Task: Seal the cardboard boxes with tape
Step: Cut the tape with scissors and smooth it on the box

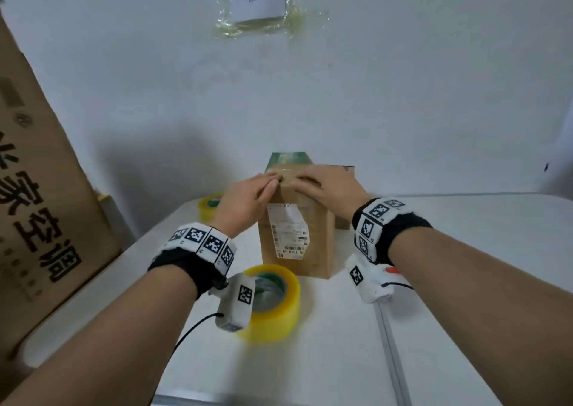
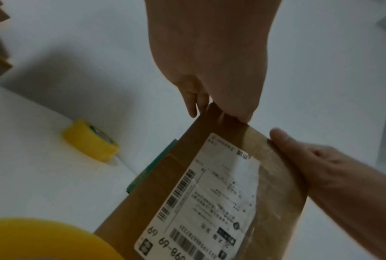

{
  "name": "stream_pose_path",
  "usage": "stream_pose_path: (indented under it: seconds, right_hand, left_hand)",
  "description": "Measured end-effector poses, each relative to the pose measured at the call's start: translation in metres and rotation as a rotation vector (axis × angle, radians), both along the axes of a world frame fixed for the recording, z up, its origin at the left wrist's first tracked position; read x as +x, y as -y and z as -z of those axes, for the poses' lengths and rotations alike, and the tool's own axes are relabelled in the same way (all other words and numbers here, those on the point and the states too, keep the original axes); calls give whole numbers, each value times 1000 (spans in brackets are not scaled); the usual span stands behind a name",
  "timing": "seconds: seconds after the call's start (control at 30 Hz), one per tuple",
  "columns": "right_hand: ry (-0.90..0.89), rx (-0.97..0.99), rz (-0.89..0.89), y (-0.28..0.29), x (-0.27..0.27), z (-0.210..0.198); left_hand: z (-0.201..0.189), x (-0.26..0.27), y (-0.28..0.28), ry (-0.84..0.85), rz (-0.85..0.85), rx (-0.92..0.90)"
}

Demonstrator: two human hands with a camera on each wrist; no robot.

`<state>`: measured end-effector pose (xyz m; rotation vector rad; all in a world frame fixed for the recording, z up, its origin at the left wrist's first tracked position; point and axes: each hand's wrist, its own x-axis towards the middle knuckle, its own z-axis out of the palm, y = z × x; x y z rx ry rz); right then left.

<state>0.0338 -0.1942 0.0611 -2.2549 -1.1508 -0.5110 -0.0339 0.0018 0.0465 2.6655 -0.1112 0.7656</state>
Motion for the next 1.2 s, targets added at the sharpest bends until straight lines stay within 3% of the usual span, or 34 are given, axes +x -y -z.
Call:
stream_pose_path:
  seconds: [0.07, 0.23, 0.4, 0.57, 0.63, 0.73, 0.87, 0.93, 1.0, 1.1, 1.2]
  right_hand:
    - [80, 29, -21, -1, 2, 8]
    - [231, -139, 189, -7, 0, 26]
    - [423, -46, 227, -6, -3, 57]
    - [441, -127, 228, 5, -4, 70]
    - [347, -104, 165, 10, -1, 64]
    - [175, 98, 67, 12, 4, 59]
    - [209, -4, 66, 12, -1, 64]
    - [164, 60, 44, 14, -4, 51]
    - [51, 297, 49, 17, -1, 37]
    - [-162, 586, 210, 25, 15, 31]
    - [-577, 463, 289, 27, 28, 40]
  left_hand:
    - [-1, 1, 2, 26, -1, -25]
    - [7, 1, 5, 75, 19, -137]
    - [8, 2, 2, 55, 13, -149]
    - [8, 1, 4, 59, 3, -162]
    - [7, 1, 5, 57, 2, -158]
    - [7, 2, 5, 62, 16, -178]
    - [11, 0, 5, 62, 25, -143]
    - [11, -3, 5, 27, 37, -119]
    - [6, -5, 6, -41, 38, -89]
    - [-2, -10, 9, -42, -42, -83]
    - [-2, -22, 24, -38, -179, -267]
